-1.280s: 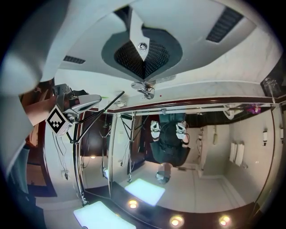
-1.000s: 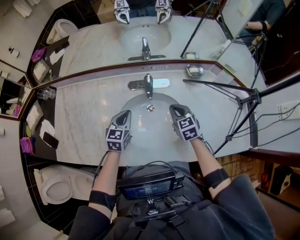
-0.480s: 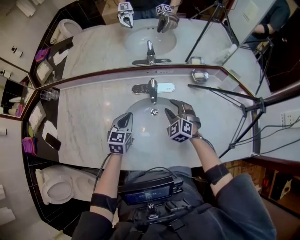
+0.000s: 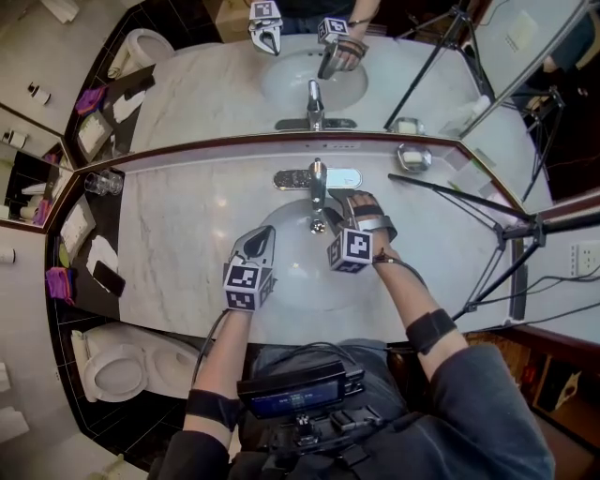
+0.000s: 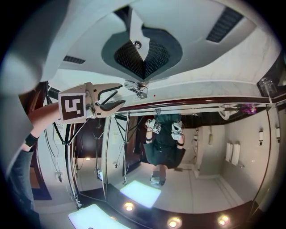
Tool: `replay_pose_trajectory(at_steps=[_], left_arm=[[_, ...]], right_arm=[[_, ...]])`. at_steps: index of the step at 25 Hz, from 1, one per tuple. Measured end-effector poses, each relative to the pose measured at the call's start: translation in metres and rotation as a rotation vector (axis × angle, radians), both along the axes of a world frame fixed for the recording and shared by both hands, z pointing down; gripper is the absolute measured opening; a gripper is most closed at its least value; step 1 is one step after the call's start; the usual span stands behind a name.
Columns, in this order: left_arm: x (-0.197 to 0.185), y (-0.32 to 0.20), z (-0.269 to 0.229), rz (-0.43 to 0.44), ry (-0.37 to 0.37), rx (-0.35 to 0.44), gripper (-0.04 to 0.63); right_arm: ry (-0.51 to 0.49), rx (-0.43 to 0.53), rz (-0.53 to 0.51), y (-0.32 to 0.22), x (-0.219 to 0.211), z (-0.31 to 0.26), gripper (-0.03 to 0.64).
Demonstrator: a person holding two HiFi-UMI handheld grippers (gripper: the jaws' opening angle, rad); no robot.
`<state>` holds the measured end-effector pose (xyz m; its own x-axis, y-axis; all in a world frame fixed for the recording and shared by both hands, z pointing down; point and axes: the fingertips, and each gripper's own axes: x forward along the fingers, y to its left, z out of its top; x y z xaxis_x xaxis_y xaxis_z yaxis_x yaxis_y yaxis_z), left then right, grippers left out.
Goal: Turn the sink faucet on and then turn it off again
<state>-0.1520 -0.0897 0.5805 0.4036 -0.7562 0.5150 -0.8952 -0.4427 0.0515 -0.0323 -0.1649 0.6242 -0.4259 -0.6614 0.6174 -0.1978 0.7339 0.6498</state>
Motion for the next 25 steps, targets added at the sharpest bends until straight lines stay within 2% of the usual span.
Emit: replay_pose_trajectory(at_steps=[9, 17, 20, 25], left_arm=[[0.001, -0.006, 0.007, 0.008, 0.021, -0.031, 0.000], [-0.004, -0.009, 0.017, -0.010, 0.023, -0.035, 0.000], [-0.006, -0.008, 0.023, -0.020, 0.020, -0.046, 0.000], [-0.008, -0.009, 0.026, -0.026, 0.022, -0.060, 0.000]], right_arm=[[0.046, 0.009, -0.049, -0.019, -0.027, 0.015, 0.249], [0.097, -0.010, -0.070, -0.033, -0.034, 0.031, 0.252], [0.097, -0.019, -0.083, -0.037, -0.037, 0.028, 0.213], [0.085, -0.045, -0.092, -0.037, -0.038, 0.028, 0.189]])
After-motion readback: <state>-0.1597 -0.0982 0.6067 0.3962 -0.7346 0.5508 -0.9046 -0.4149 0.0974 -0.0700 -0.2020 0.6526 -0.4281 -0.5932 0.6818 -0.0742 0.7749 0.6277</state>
